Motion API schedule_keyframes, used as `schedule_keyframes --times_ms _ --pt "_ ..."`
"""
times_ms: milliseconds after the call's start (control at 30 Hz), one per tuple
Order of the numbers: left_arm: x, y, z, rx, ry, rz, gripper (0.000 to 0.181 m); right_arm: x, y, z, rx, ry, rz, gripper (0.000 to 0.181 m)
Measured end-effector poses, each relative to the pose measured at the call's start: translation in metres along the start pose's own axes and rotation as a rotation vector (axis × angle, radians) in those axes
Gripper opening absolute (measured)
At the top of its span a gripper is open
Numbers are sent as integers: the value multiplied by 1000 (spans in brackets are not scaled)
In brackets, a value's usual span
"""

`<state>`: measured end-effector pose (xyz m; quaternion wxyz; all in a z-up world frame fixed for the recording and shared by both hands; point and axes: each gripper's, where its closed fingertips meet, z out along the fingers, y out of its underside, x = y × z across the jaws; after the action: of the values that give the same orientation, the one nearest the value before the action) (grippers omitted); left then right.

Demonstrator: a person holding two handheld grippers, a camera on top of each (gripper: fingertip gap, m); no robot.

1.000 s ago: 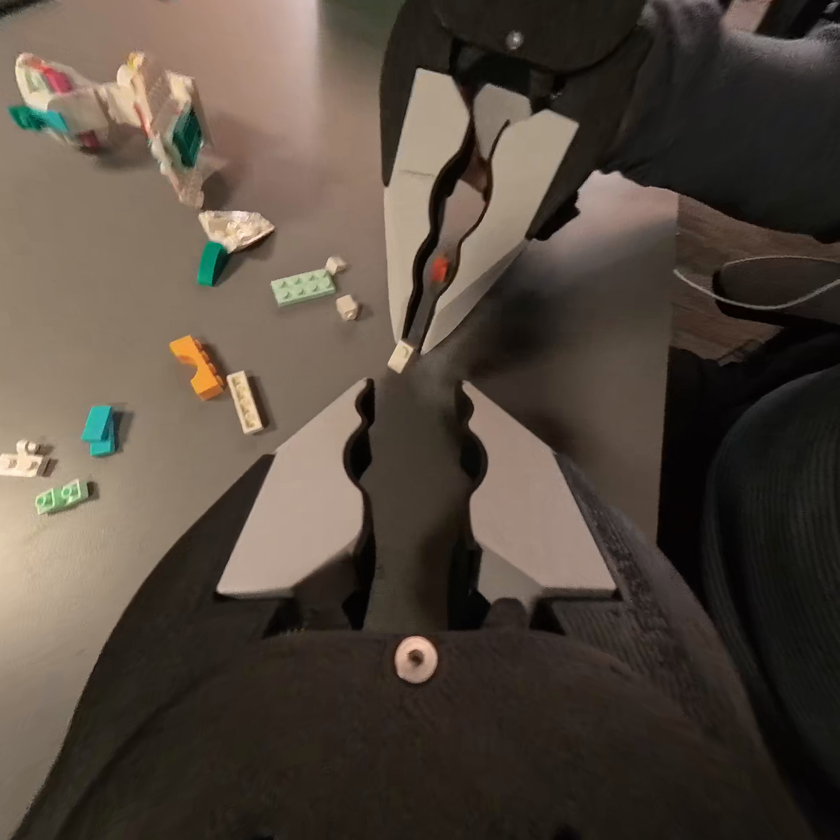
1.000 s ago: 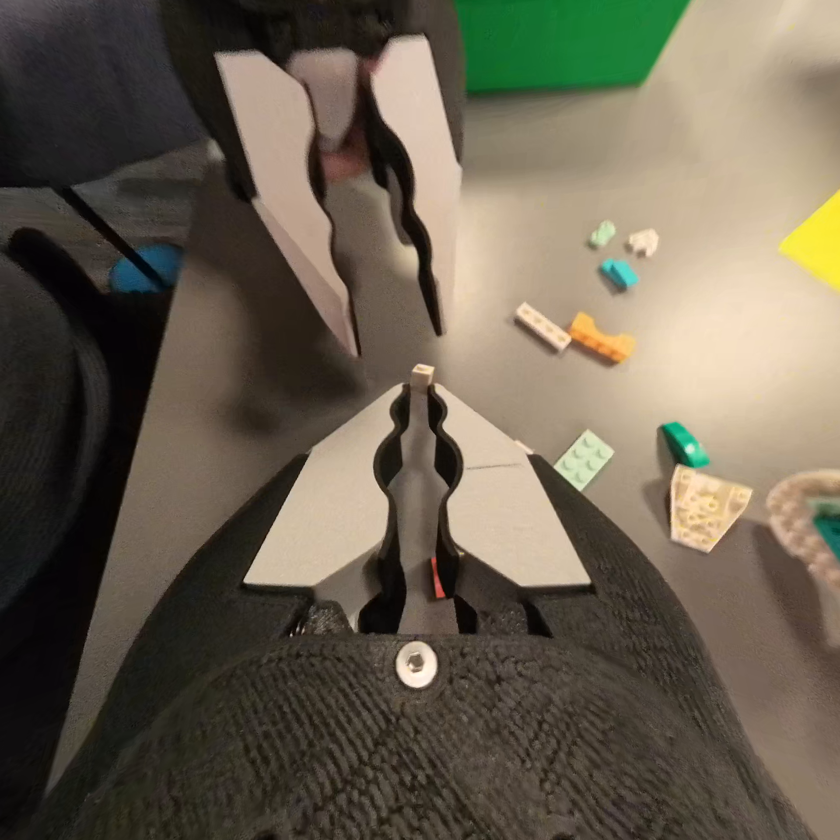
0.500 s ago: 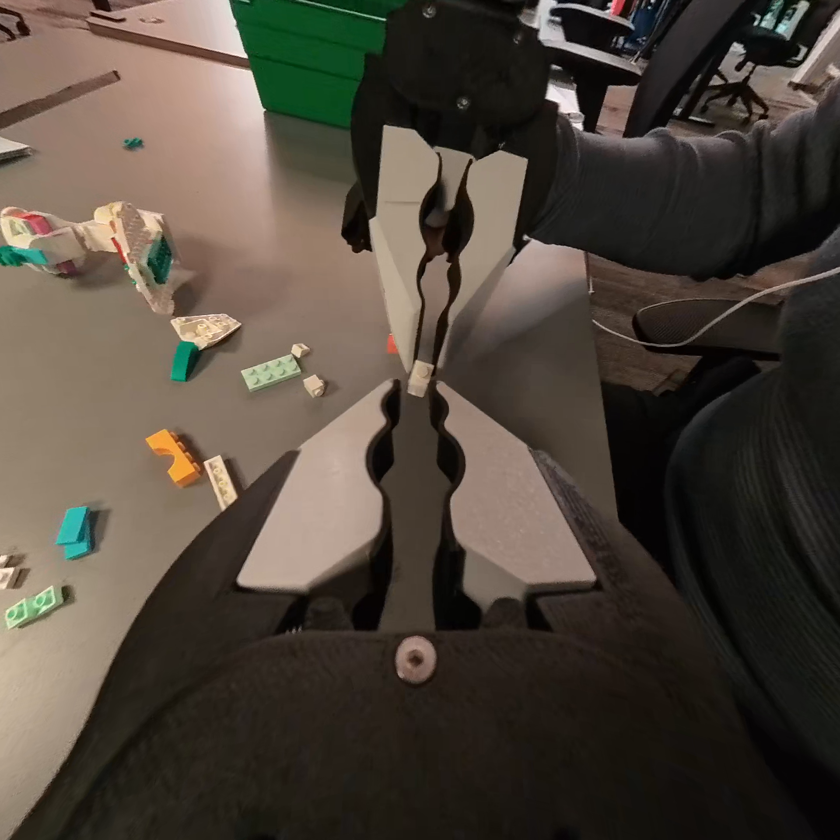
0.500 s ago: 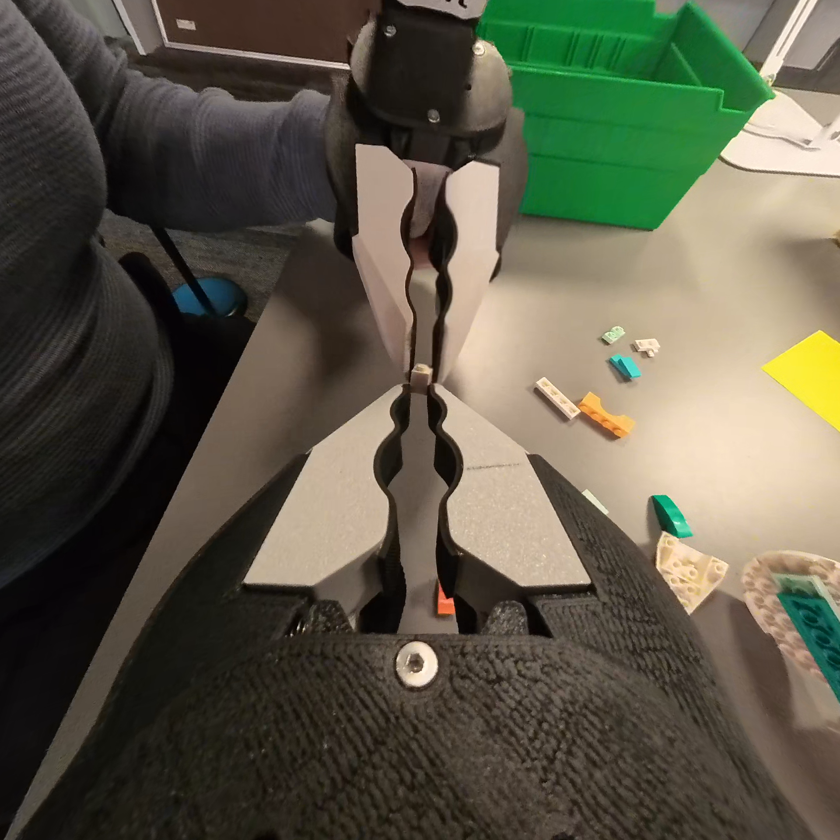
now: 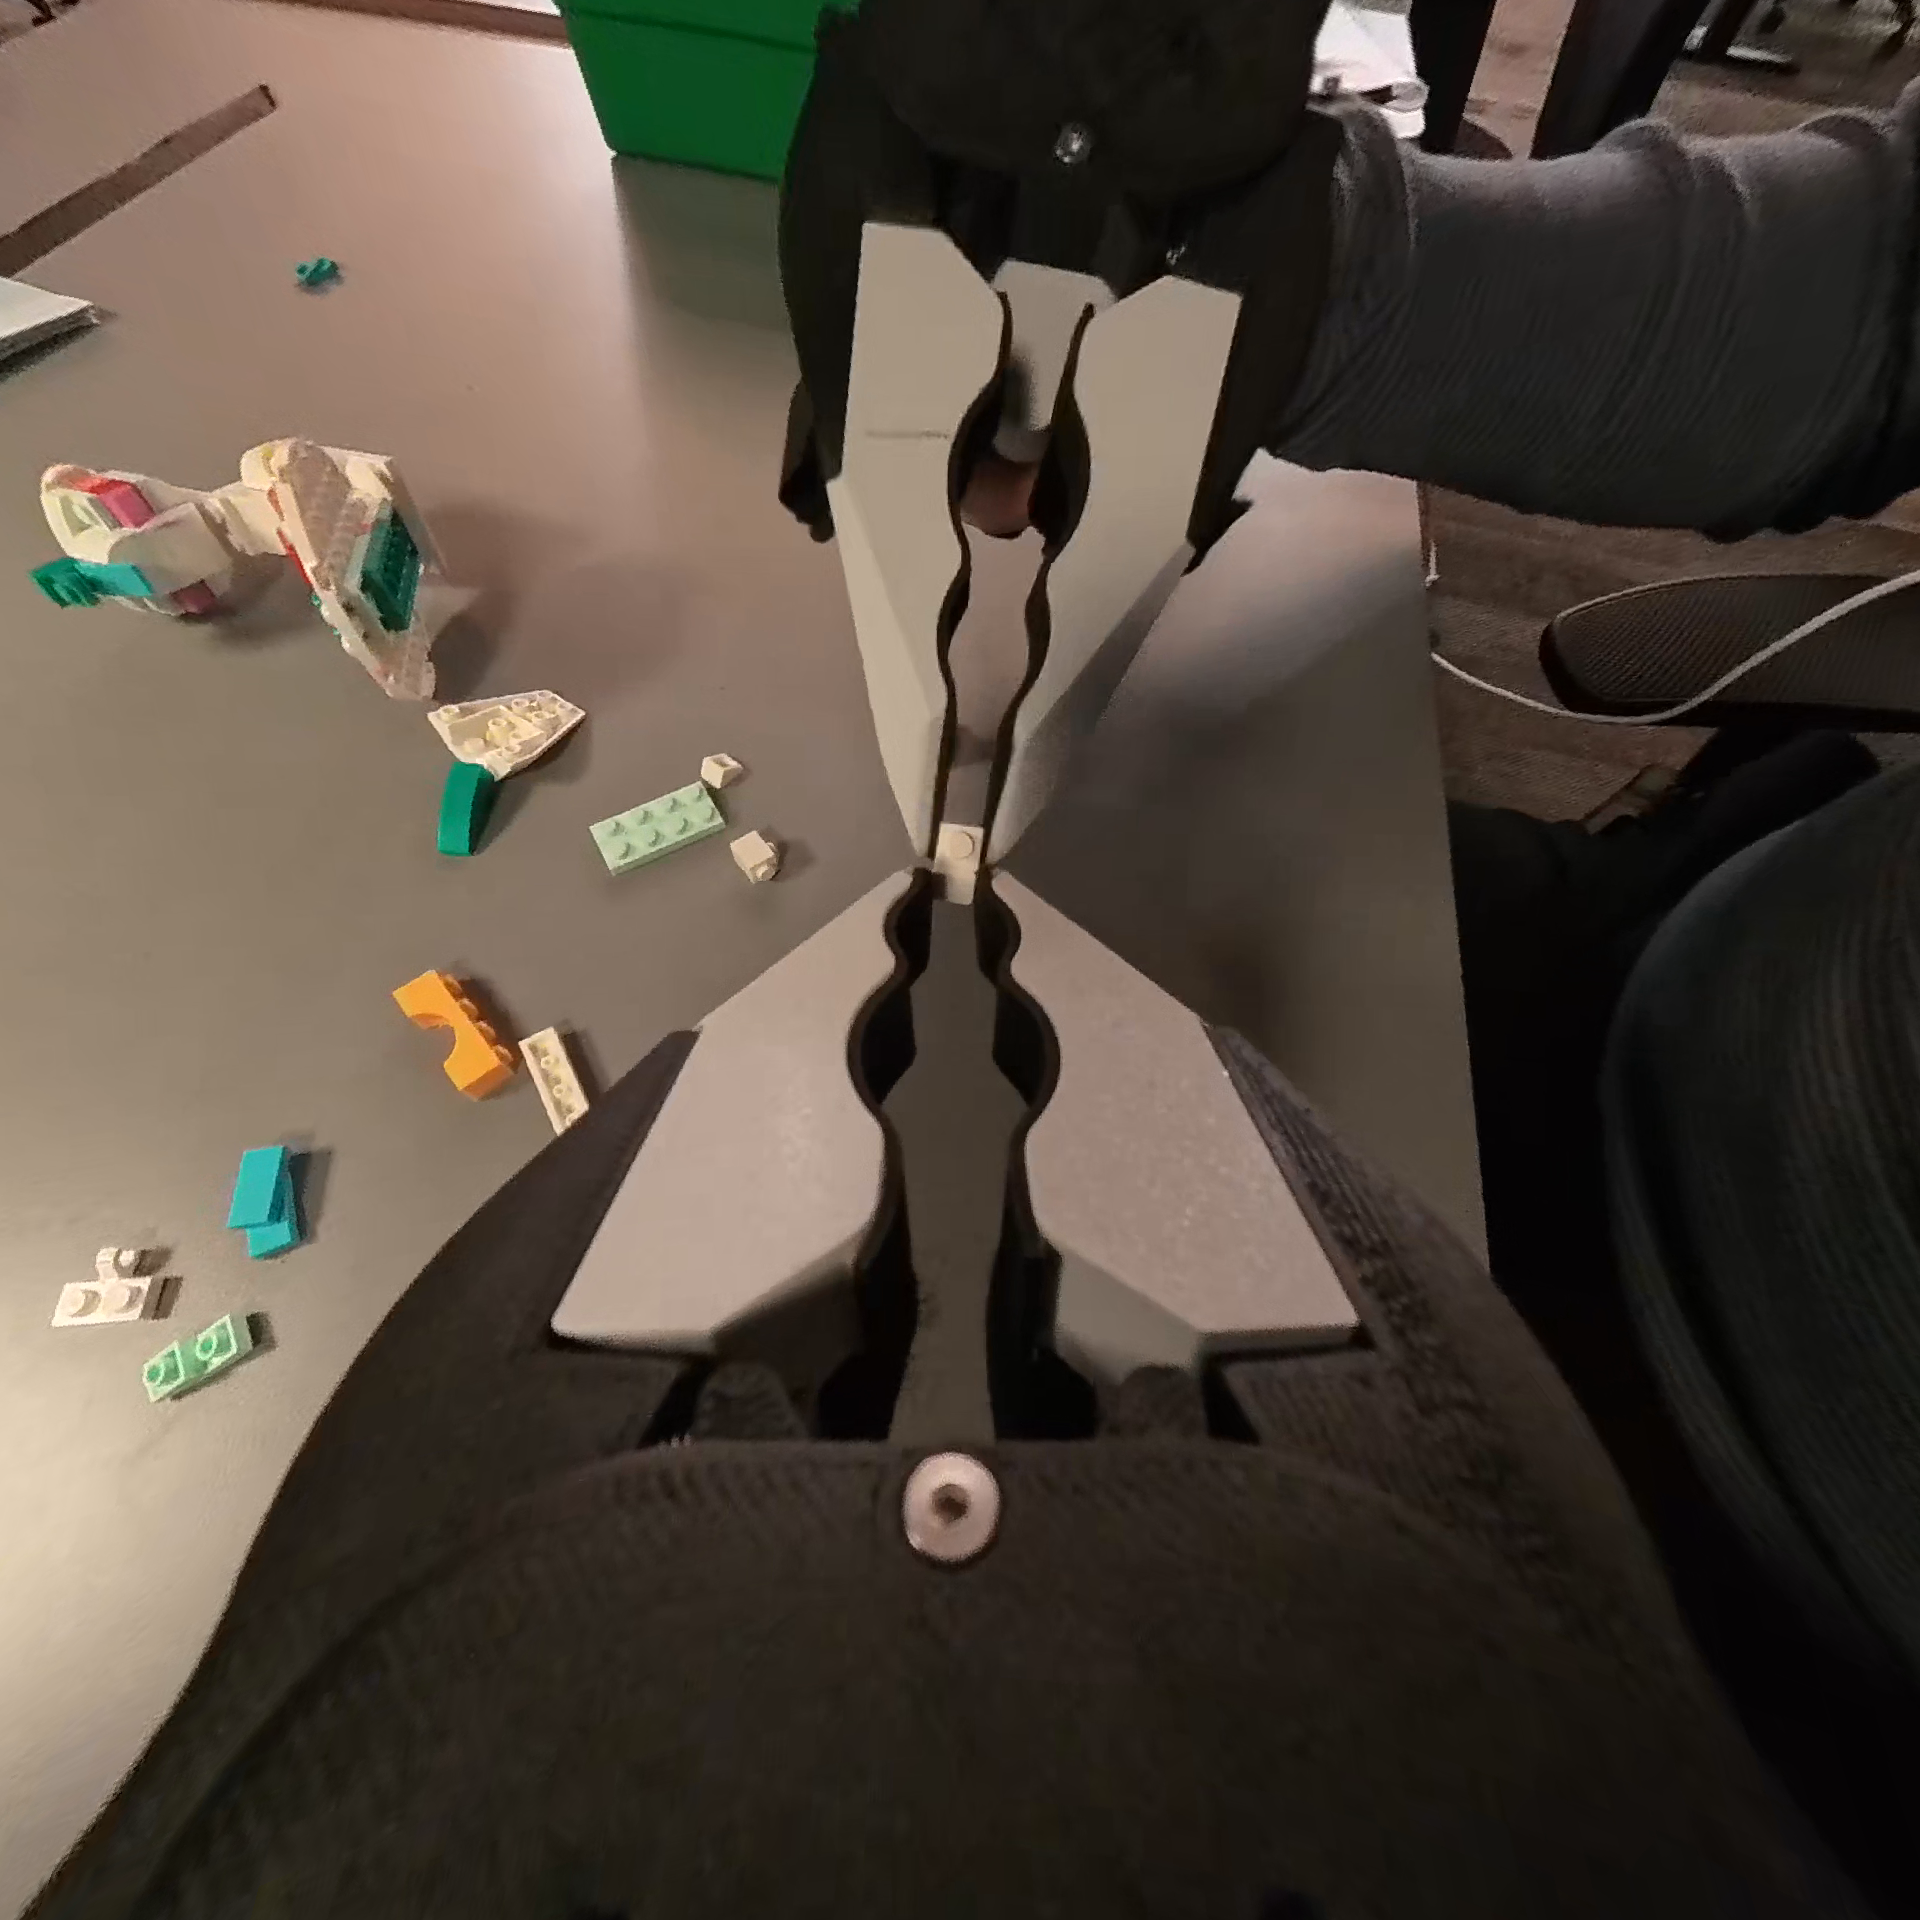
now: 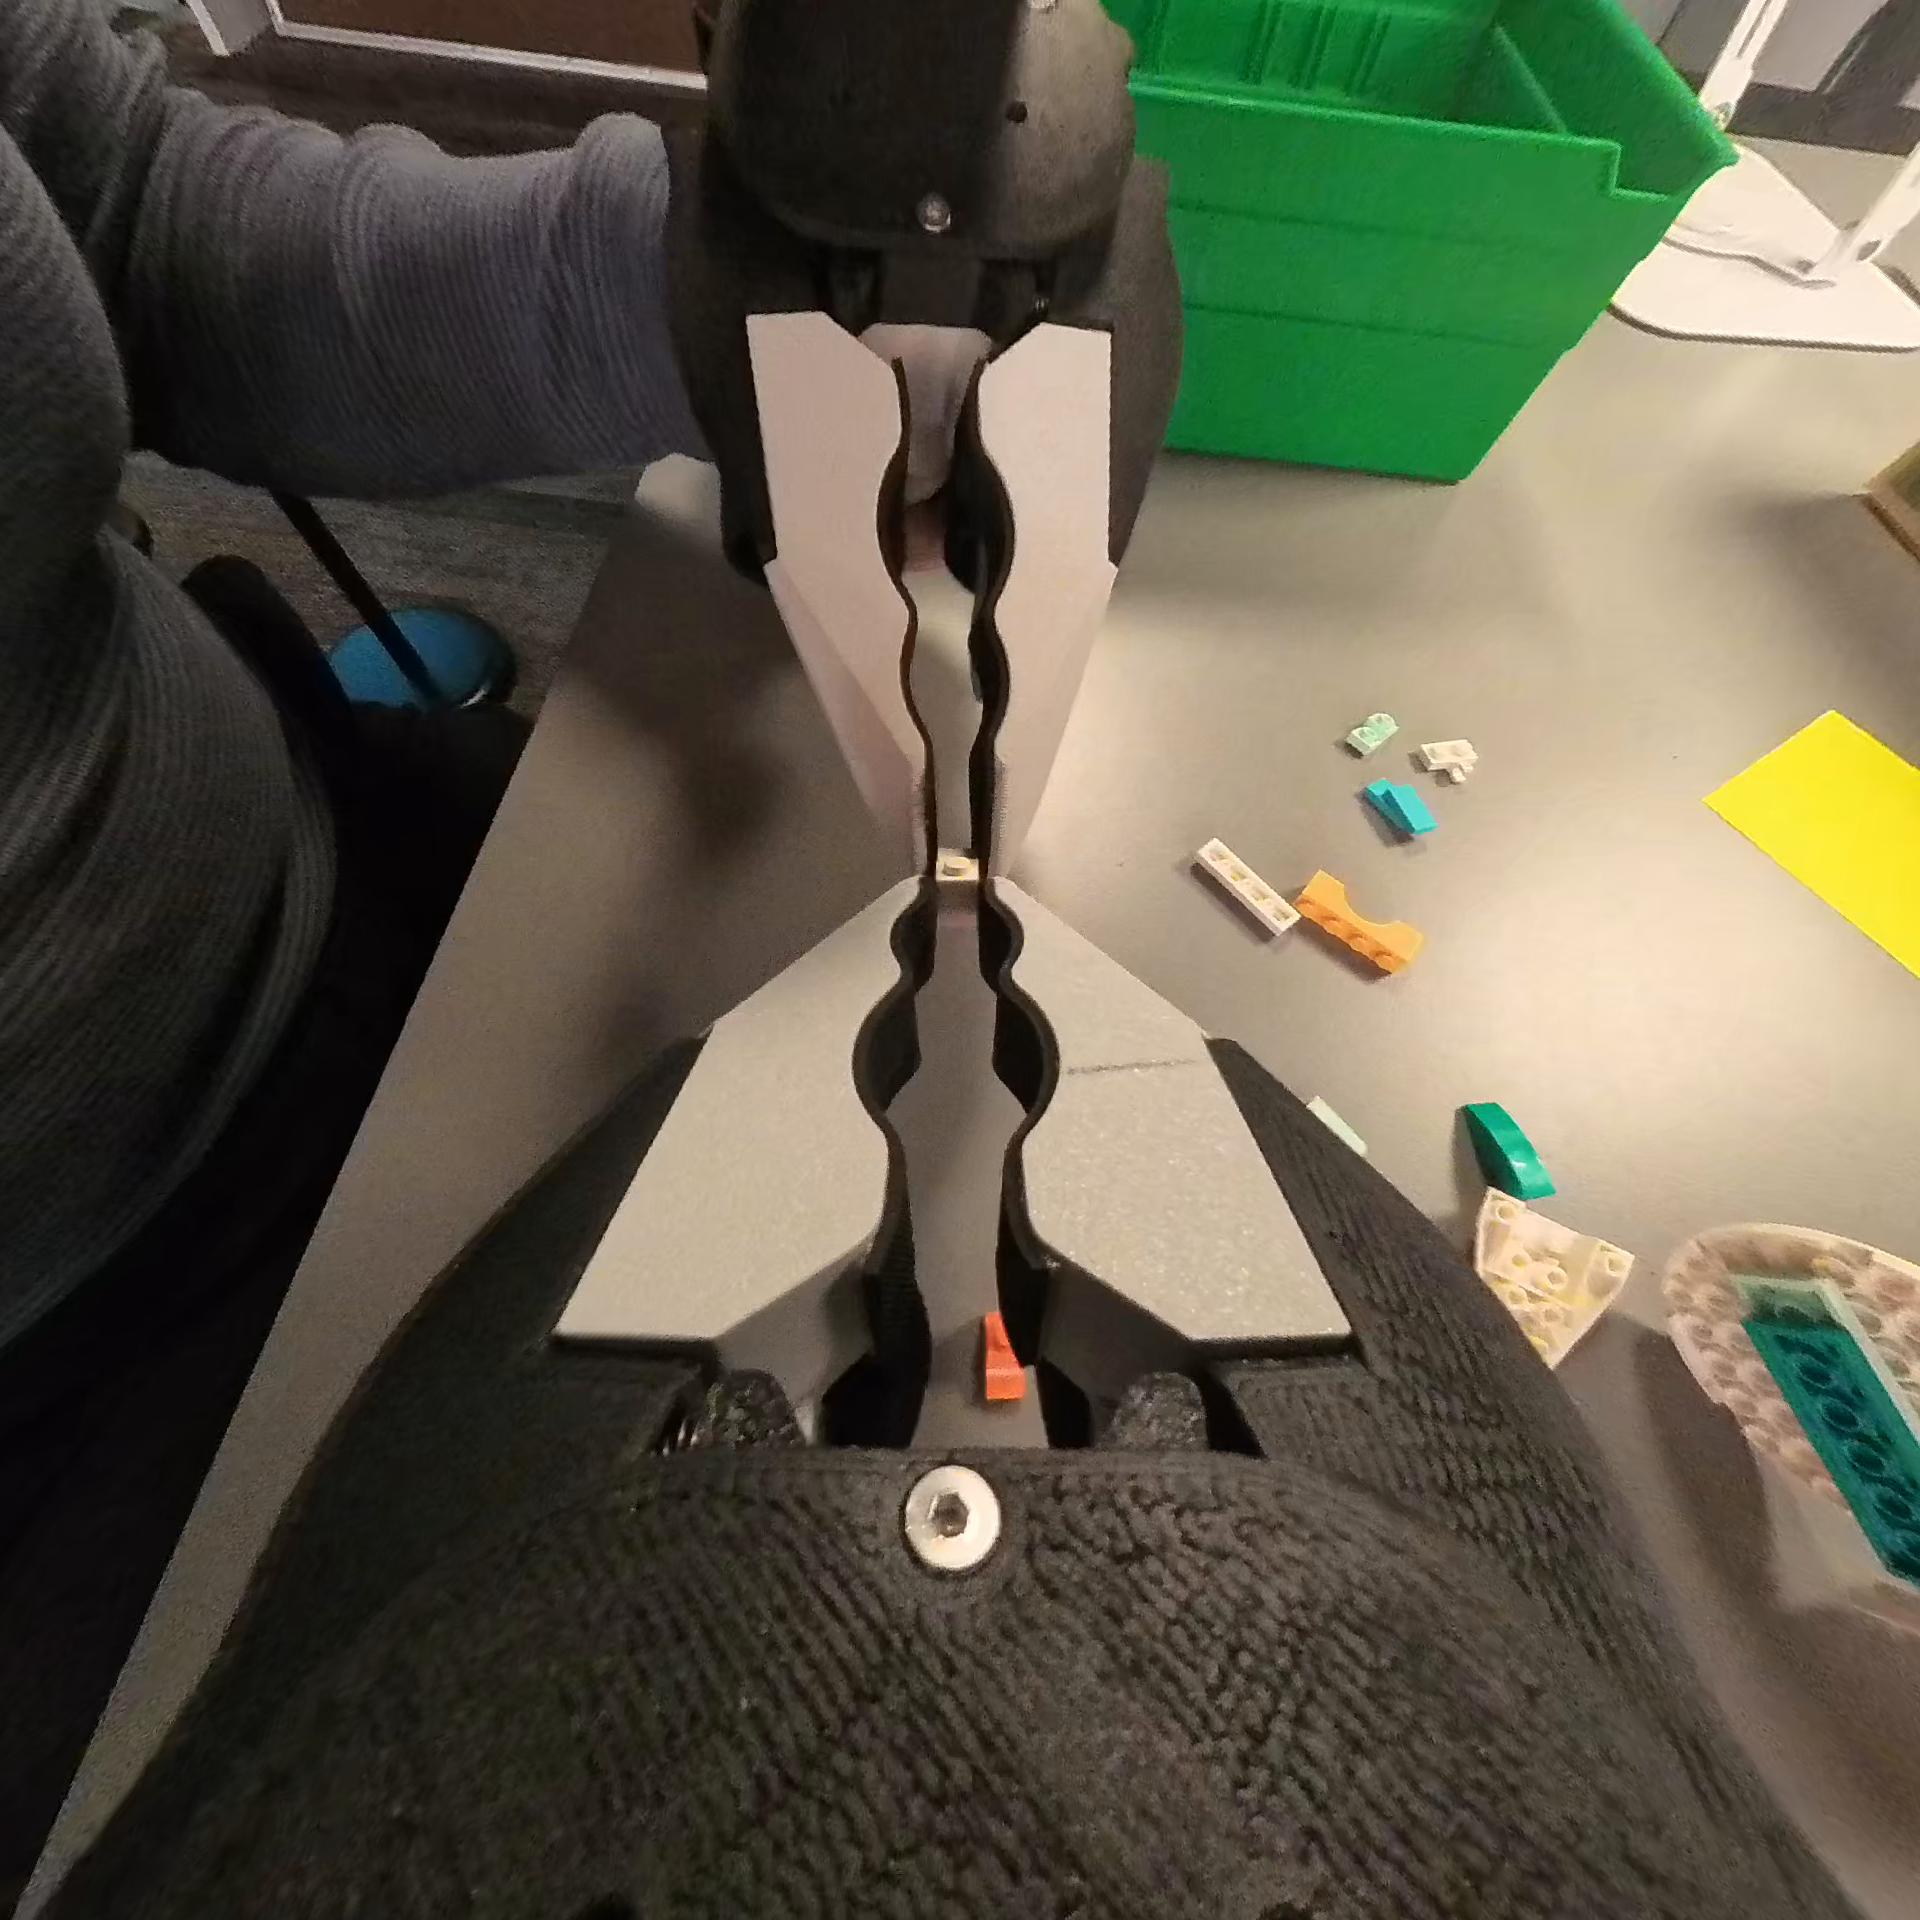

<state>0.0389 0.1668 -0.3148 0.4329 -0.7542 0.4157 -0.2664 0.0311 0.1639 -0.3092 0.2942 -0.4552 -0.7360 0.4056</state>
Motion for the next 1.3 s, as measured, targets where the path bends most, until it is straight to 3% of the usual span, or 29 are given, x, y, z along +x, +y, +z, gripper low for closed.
schedule_keyframes --times_ms 100,200,267,367,433,500,600,733,867,1000,1133,1200,1267,1300 --pt "9 -3 -5 10 -22 72 7 -9 -7 -4 39 -32 -8 5" --pt "-4 10 -37 -64 -205 126 7 7 2 -34 74 68 38 5" --pt "7 -4 -60 38 -182 26 7 11 0 -48 125 76 94 5" --pt "10 -20 -90 10 -357 70 7 15 -34 -35 179 82 79 5" --pt "0 -28 -127 0 -525 51 7 19 -72 -15 207 53 42 5" --pt "-24 -16 -175 -36 -696 -64 7 30 -110 15 194 40 5 5" --pt "-60 29 -237 -131 -897 -274 7 54 -153 73 83 19 -46 5" --pt "-80 105 -265 -339 -915 -489 7 78 -182 157 -167 -71 -167 5" --pt "-74 166 -272 -523 -847 -636 7 98 -166 226 -577 -112 -163 5" --pt "-64 182 -265 -541 -770 -692 8 104 -134 265 -902 -126 -24 6" --pt "-63 191 -263 -570 -742 -760 10 108 -108 288 -1051 -104 86 6" --pt "-61 197 -261 -601 -733 -778 8 108 -100 294 -1078 -101 146 20" --pt "-60 199 -259 -613 -733 -789 20 109 -95 296 -1086 -96 202 36" --pt "-60 199 -257 -602 -735 -797 30 111 -95 297 -1077 -85 216 35"
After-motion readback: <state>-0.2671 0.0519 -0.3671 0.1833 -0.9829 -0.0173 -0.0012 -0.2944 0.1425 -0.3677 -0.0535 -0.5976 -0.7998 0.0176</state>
